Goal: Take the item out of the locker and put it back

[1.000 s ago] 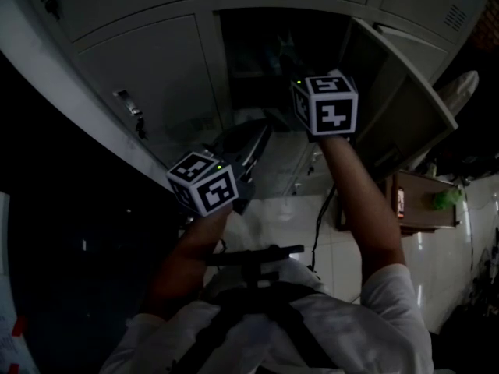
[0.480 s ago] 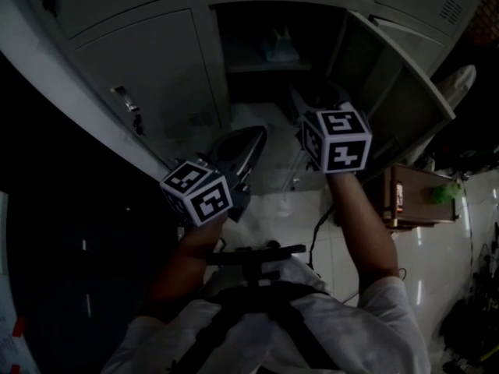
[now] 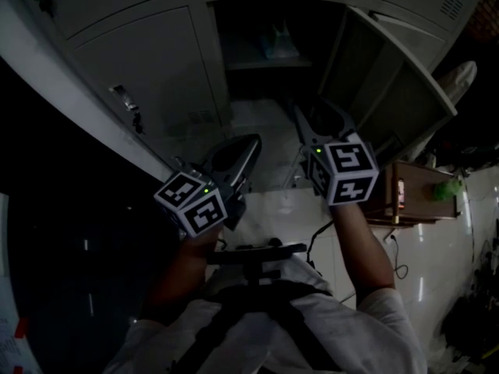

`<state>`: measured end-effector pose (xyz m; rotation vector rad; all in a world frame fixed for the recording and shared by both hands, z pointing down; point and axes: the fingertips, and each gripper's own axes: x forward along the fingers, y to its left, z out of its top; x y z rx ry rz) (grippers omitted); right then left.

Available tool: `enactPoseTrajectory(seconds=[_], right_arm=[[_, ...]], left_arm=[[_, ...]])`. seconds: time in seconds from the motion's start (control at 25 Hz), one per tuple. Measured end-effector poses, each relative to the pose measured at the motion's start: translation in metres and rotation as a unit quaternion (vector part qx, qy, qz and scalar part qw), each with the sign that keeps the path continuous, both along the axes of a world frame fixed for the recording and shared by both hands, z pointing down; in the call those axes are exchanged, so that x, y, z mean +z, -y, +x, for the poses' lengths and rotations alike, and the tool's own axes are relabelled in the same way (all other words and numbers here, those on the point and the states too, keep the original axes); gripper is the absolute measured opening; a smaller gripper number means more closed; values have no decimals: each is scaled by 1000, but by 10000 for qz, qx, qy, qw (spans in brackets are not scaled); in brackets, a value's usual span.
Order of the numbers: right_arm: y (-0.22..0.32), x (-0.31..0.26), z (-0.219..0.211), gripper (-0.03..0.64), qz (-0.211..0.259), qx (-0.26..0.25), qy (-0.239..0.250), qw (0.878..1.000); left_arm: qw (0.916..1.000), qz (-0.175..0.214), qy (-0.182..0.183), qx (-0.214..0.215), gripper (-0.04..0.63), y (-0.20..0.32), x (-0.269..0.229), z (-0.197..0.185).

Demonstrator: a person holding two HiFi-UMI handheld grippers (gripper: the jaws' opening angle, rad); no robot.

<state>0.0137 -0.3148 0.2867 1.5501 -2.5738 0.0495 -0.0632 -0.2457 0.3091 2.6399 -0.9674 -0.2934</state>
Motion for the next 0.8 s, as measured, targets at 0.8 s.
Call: enactPoseTrajectory(seconds=[0.8], right_arm=[[-61,65,3,117,-716,-137,212,9971]], left_arm=[[9990,-447,-49,-8,-3,-25,34,-18]])
